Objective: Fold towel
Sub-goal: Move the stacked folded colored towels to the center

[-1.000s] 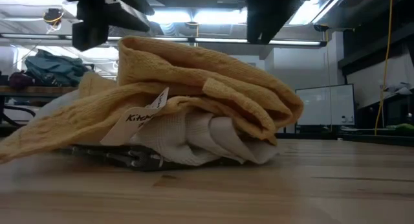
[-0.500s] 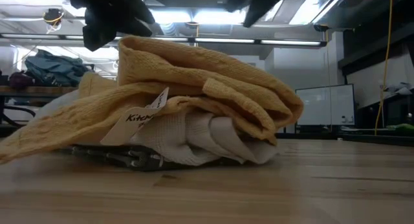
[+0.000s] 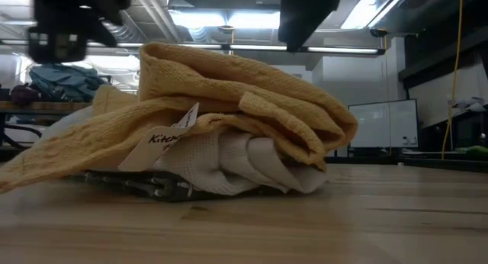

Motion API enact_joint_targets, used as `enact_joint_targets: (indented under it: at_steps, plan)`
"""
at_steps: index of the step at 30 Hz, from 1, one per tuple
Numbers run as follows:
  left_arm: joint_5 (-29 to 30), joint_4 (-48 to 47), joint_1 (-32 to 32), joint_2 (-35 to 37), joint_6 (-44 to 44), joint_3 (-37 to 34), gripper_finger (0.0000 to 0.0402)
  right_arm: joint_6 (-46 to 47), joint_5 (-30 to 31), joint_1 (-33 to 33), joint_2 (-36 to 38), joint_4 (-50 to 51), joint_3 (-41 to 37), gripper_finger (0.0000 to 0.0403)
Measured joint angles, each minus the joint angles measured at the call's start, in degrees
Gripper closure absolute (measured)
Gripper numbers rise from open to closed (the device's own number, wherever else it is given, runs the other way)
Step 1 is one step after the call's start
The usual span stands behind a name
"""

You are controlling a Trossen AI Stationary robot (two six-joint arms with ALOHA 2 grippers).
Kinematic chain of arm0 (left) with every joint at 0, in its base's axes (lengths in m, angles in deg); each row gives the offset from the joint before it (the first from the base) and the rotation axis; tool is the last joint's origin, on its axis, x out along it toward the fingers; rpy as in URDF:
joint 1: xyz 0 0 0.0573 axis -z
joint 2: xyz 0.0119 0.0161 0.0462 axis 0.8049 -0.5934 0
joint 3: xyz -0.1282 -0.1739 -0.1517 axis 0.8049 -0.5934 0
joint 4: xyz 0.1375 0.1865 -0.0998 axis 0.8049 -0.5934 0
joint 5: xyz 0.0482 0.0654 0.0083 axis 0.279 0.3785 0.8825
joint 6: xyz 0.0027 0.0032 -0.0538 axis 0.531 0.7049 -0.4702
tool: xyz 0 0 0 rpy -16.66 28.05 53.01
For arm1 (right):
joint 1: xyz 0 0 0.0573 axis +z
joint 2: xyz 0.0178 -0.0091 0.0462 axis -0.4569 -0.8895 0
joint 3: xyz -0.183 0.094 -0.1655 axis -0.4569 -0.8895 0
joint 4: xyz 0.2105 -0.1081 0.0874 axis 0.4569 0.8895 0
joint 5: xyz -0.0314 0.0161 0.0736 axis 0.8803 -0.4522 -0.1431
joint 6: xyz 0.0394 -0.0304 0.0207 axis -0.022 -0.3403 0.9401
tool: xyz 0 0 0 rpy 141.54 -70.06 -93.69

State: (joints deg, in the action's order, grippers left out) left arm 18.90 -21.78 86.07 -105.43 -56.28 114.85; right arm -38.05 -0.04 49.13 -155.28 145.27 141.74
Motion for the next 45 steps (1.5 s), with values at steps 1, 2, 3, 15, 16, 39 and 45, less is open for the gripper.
enact_joint_targets:
  at_steps: [1,2,3,15,16,39,45]
  plan:
    - [0.53,-0.91,0.94,0.00,-1.79,0.00,0.0317,-1.32,-0.09,-0.73,0.00,0.38,0.00,0.0182]
    - [1.52,-1.63,2.04,0.00,-3.46,0.00,0.0322,-2.68,-0.31,-1.49,0.00,0.86,0.00,0.0182]
    - [3.20,-2.60,3.17,0.00,-5.43,0.02,0.0327,-4.15,-0.74,-2.30,0.00,1.21,0.00,0.0182]
    - [15.32,-7.59,11.76,-5.40,-28.29,0.02,0.0385,-14.62,-7.88,-13.21,0.00,-6.93,-1.34,0.0182]
    - [15.34,-7.52,11.95,-6.61,-29.43,0.02,0.0388,-14.58,-7.90,-13.83,0.00,-7.92,-2.23,0.0182]
    - [15.25,0.63,4.86,-24.93,-34.67,0.04,0.0398,3.25,-19.42,-12.47,-0.04,-36.14,-27.04,0.0182]
    - [14.83,3.31,1.69,-24.72,-25.44,0.04,0.0398,13.27,-20.25,-6.46,-0.04,-39.14,-27.87,0.0182]
